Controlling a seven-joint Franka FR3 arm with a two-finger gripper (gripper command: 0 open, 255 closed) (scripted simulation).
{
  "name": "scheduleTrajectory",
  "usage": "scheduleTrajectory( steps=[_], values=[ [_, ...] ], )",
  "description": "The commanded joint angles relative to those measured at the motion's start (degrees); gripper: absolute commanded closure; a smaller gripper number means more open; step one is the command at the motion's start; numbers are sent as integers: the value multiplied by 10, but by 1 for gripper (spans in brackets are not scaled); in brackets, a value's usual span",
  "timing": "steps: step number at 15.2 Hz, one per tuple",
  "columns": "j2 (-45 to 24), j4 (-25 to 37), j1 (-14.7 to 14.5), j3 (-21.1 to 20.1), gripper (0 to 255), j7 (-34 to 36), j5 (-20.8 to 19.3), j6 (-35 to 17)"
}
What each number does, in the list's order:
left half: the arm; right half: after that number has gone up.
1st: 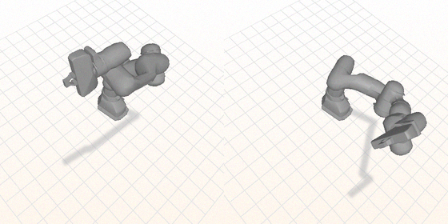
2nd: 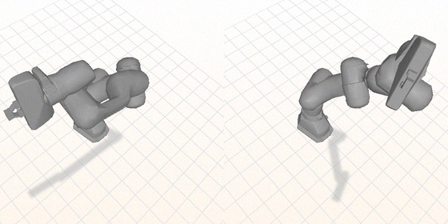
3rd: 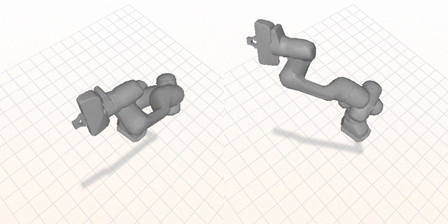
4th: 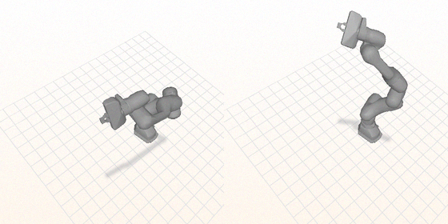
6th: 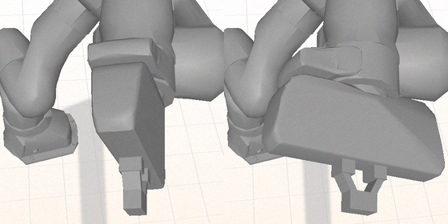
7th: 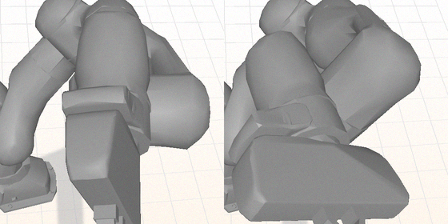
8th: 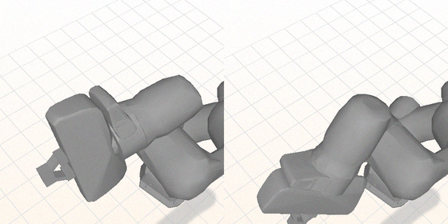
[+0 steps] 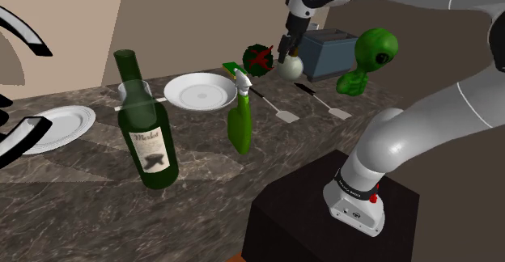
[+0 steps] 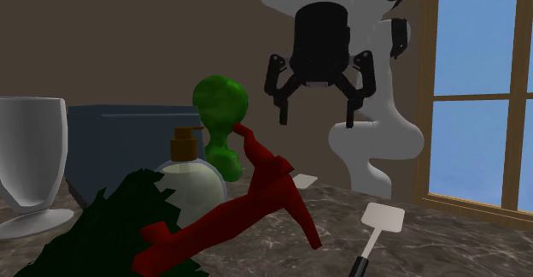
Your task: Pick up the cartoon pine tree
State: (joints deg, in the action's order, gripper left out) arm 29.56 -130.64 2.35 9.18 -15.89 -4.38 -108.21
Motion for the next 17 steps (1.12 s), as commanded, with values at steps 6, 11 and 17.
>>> scheduleTrajectory(
  steps=[6, 11, 17],
  values=[
    [-117, 67, 7, 55, 0, -60, 14, -86],
    [-210, 138, 11, 90, 0, -110, 49, -129],
    [-273, 179, 17, 108, 0, -146, 84, -161]
  ],
)
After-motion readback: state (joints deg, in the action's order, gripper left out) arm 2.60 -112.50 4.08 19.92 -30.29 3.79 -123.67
